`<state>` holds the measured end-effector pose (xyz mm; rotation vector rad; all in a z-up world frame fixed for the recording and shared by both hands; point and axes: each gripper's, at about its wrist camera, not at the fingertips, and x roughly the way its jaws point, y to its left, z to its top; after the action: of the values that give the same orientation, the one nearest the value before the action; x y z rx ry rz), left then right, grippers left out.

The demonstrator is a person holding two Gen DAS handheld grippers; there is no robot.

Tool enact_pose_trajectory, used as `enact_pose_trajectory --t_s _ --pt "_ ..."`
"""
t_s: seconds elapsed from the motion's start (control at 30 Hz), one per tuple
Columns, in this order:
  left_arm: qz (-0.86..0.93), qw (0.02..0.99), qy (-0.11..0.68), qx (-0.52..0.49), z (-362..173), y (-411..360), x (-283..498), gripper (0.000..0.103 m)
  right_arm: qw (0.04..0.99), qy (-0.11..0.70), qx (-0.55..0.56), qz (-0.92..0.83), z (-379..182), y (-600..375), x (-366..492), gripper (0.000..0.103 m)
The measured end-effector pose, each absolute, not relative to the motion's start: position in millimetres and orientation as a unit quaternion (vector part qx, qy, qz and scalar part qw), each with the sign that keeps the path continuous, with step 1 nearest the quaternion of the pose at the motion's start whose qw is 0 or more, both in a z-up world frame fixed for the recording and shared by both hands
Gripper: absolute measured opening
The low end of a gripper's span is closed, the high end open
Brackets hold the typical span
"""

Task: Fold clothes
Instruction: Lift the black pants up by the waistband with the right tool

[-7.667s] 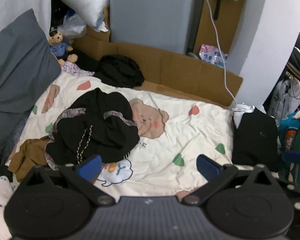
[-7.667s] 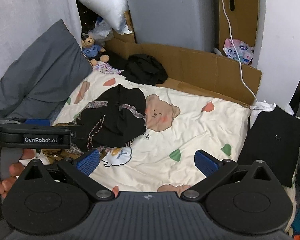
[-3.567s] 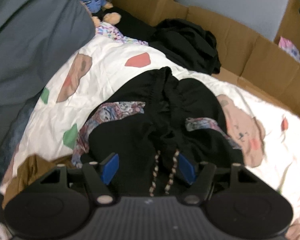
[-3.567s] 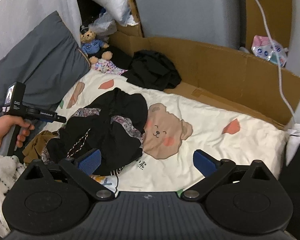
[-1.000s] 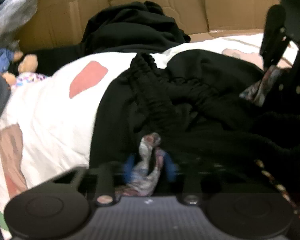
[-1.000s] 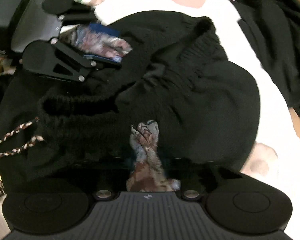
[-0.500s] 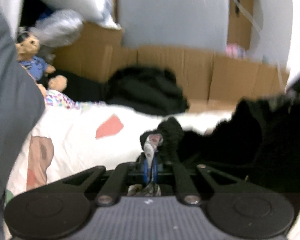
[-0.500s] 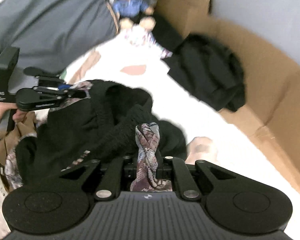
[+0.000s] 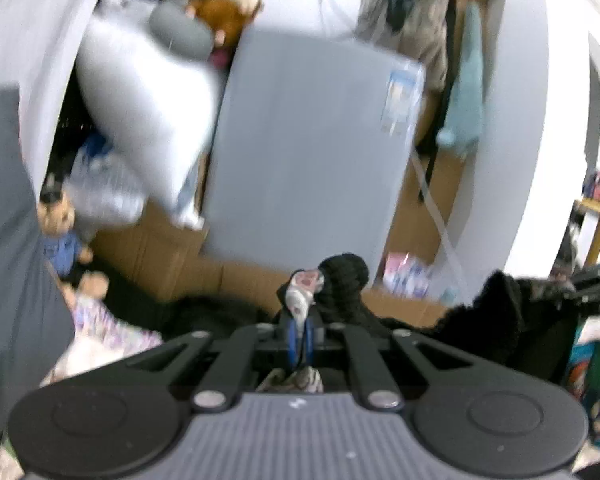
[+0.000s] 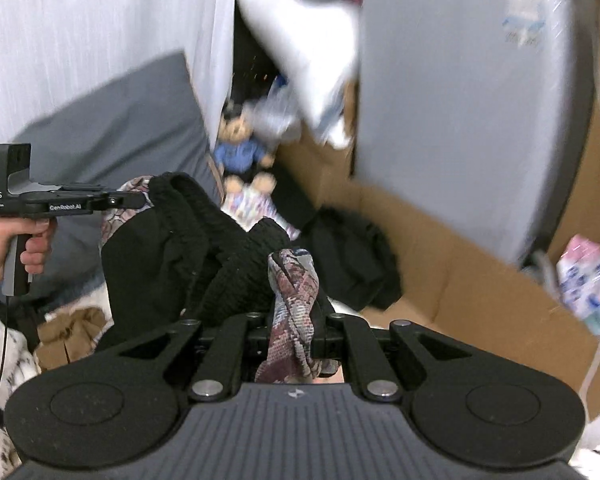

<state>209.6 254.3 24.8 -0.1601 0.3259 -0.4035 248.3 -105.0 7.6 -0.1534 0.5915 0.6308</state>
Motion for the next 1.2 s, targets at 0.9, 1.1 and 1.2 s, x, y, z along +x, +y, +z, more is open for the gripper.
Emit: enact_pose_trajectory --t_s 0.9,1.1,1.2 --pt "-0.349 0.923 0.100 -0.129 122.5 137.6 51.9 0.005 0.968 0.148 -0.001 0.202 153.8 -250.4 73.8 0.009" --pt "-0.363 0.918 0.105 -0.123 119.8 124.9 8.2 0.005 0.967 0.146 0.011 0.207 152.2 -255.1 33.8 0.009" --pt "-0.363 0.915 0.114 -0.134 113.6 124.9 -0.8 0.005 0.965 0.147 0.005 0.219 151.2 -254.0 16.6 0.009"
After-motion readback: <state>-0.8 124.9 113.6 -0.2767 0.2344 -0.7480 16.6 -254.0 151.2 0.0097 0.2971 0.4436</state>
